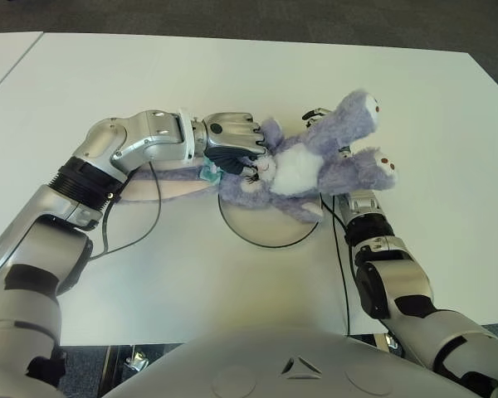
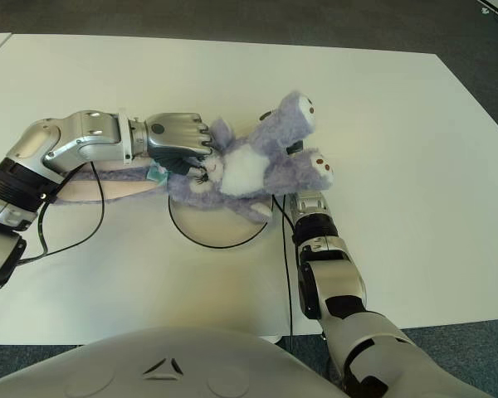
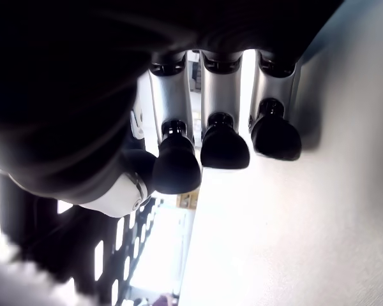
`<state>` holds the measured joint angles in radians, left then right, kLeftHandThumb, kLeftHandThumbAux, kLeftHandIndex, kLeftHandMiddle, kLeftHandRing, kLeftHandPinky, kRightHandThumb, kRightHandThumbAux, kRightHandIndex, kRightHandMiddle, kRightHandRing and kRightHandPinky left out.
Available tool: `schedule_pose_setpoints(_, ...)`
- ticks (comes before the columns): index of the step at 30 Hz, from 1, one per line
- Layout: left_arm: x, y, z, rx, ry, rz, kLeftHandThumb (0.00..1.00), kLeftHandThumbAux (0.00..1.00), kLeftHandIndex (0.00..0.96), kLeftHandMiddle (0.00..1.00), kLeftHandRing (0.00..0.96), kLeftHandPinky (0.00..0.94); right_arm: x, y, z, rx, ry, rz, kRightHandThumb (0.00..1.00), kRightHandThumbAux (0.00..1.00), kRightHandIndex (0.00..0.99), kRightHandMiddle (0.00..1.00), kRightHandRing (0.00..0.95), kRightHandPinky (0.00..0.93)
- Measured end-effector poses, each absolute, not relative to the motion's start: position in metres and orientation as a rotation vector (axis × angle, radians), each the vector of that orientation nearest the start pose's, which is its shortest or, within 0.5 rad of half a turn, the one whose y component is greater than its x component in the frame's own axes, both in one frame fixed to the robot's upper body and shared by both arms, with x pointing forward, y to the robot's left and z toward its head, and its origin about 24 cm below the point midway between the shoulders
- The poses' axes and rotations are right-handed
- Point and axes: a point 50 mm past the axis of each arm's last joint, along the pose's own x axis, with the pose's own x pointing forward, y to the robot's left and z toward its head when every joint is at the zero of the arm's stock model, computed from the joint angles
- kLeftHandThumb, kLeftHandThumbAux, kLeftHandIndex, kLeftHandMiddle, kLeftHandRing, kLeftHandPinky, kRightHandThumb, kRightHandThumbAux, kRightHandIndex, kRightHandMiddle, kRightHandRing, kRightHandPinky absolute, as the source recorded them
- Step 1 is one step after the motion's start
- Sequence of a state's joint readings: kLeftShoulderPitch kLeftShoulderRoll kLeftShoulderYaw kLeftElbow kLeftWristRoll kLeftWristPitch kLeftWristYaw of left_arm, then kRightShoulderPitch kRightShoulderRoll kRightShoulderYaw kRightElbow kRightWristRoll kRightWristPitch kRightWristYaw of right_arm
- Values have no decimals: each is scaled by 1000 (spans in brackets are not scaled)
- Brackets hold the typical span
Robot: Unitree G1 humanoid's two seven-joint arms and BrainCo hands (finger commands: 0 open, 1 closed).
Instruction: Put the doll into the plate.
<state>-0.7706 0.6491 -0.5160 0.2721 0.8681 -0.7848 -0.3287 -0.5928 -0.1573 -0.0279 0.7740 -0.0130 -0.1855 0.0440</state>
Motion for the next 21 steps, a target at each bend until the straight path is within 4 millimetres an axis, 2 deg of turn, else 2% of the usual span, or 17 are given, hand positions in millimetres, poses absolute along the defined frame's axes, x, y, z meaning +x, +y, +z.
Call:
schedule_pose_setpoints(7, 318, 102, 148, 1906, -789, -978, 950, 646, 396, 525, 545, 773, 356, -160, 57, -176, 17, 89, 705, 722, 440, 836, 829, 823)
schedule_pose_setpoints(21, 332, 111, 145, 1917, -714, -886, 950, 648, 390, 526, 559, 813, 356, -161, 56, -176, 20, 91, 706, 721, 440, 831, 827, 826)
